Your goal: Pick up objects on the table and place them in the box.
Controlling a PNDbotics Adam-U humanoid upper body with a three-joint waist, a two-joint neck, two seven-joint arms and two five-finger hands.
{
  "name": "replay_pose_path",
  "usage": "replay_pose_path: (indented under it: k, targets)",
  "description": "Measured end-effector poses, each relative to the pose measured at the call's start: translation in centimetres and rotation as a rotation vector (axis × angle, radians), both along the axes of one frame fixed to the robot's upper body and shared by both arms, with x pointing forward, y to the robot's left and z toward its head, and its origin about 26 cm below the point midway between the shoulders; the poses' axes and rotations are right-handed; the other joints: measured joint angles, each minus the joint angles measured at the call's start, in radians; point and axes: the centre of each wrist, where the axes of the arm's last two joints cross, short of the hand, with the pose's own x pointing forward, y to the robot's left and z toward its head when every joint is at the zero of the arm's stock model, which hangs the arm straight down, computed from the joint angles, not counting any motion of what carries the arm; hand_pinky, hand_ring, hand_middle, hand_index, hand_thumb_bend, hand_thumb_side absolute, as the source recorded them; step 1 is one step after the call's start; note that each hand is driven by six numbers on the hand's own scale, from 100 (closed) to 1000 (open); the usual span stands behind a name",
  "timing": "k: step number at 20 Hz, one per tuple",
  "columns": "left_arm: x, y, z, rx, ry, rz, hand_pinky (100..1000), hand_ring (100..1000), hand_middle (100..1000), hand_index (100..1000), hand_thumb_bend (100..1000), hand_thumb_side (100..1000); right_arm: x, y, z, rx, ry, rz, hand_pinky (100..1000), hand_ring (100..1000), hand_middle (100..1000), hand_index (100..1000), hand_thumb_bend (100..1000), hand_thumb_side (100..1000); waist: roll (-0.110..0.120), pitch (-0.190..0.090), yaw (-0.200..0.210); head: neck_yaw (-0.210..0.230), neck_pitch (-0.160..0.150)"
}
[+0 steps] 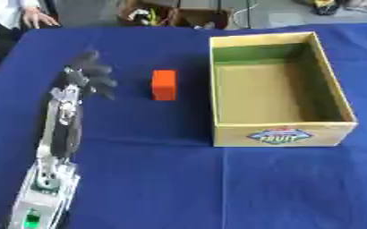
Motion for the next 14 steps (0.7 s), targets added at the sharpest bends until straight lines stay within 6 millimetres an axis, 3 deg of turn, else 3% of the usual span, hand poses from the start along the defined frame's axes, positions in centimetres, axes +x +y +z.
replay_pose_path:
  k: [9, 14]
  targets:
    - [-0.03, 0.02, -0.06, -0.001, 0.003, 0.001, 472, 587, 623, 848, 100, 930, -0.1, -0.07, -0.18, 0.003, 0.008, -0.003, 808, 955, 720, 958, 100, 981, -0.001, -0.001, -0.001, -0.002, -0.005]
    - [0.18, -0.01, 0.42, 0.021, -0.011, 0.021, 473, 590, 629, 853, 100, 866, -0.1, -0.1, -0.18, 0.003, 0.012, -0.005, 809, 957, 720, 959, 100, 984, 0.001, -0.003, -0.001, -0.004, -0.004]
